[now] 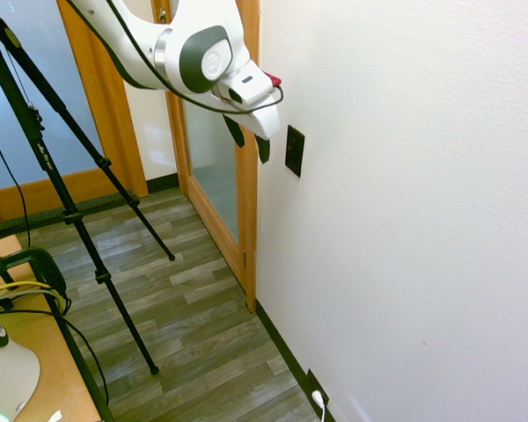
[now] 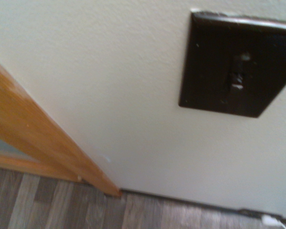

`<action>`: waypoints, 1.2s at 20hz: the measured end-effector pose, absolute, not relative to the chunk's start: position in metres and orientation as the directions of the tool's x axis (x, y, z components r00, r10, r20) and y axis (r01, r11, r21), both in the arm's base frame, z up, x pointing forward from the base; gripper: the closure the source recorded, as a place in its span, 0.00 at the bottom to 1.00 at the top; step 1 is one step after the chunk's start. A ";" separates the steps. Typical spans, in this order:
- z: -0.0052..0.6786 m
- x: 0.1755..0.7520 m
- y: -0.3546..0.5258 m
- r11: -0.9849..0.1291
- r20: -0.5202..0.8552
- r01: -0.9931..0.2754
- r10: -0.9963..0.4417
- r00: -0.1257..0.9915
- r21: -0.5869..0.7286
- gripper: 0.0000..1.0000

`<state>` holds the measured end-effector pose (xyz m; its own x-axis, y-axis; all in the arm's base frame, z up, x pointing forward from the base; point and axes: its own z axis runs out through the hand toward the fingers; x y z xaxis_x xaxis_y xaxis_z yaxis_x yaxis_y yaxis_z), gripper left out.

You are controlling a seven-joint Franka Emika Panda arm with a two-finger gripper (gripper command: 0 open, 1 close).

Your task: Turn off the light

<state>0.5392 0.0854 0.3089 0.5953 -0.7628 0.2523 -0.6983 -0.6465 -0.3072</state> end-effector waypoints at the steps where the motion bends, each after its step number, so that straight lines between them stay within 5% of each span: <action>1: 0.307 0.542 0.082 -0.635 0.268 -0.696 -0.773 0.576 -0.335 0.00; 4: 0.313 0.547 0.068 -0.609 0.311 -0.688 -0.793 0.523 -0.394 0.00; 5: 0.315 0.547 0.066 -0.605 0.321 -0.689 -0.796 0.513 -0.399 1.00; 24: 0.298 0.591 0.073 -0.557 0.332 -0.705 -0.830 0.448 -0.439 1.00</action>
<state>0.5913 0.0733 0.2980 0.4484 -0.8300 0.3319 -0.7055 -0.5566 -0.4388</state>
